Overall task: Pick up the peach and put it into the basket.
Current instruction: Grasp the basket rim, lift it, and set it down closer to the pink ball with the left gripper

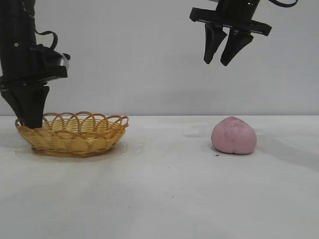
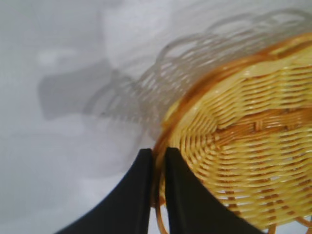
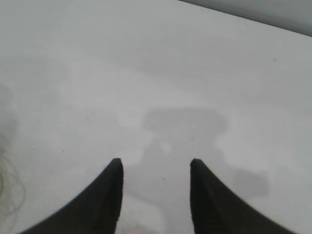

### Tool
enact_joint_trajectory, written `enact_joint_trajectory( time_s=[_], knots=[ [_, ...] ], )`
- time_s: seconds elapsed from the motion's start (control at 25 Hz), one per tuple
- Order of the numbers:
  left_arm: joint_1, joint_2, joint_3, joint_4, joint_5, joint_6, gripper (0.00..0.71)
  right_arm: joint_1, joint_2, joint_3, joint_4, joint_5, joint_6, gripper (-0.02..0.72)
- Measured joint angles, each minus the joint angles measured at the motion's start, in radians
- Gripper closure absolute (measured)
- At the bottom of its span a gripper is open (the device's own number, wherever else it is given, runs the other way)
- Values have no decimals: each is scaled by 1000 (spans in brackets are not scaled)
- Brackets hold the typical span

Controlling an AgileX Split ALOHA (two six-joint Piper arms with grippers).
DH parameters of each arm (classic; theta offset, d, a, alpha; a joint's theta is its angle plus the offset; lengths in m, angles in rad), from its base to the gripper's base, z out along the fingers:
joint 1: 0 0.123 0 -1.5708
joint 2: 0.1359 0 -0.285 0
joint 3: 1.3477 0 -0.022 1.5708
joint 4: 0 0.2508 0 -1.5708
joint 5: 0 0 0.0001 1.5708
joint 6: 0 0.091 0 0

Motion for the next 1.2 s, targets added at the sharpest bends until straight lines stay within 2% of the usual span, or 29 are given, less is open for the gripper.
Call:
enact_joint_trajectory(
  time_s=[0.16, 0.28, 0.44, 0.6, 0.64, 0.72, 0.88, 1.04, 1.2],
  knots=[
    [-7, -99, 213, -147, -151, -2, 710, 0, 0, 0, -2, 2, 0, 405],
    [-54, -164, 322, -234, -247, 22, 710, 0, 0, 0, -4, -5, 0, 405],
    [-136, -180, 339, -250, -314, 20, 710, 0, 0, 0, -4, -7, 0, 405],
    [-164, -180, 339, -259, -338, 16, 710, 0, 0, 0, -4, -7, 0, 405],
    [-164, -180, 339, -259, -338, 15, 651, 0, 0, 0, -4, -7, 0, 405],
    [-164, -180, 339, -259, -338, 13, 651, 0, 0, 0, -4, -7, 0, 405],
    [-164, -180, 339, -256, -323, 13, 495, 0, 0, 0, -4, -7, 0, 405],
    [-164, -188, 341, -133, -294, -51, 352, 0, 0, 0, -2, -5, 0, 405],
    [-156, -247, 348, 57, -296, -162, 352, 0, 0, 0, -2, -5, 0, 405]
  ],
)
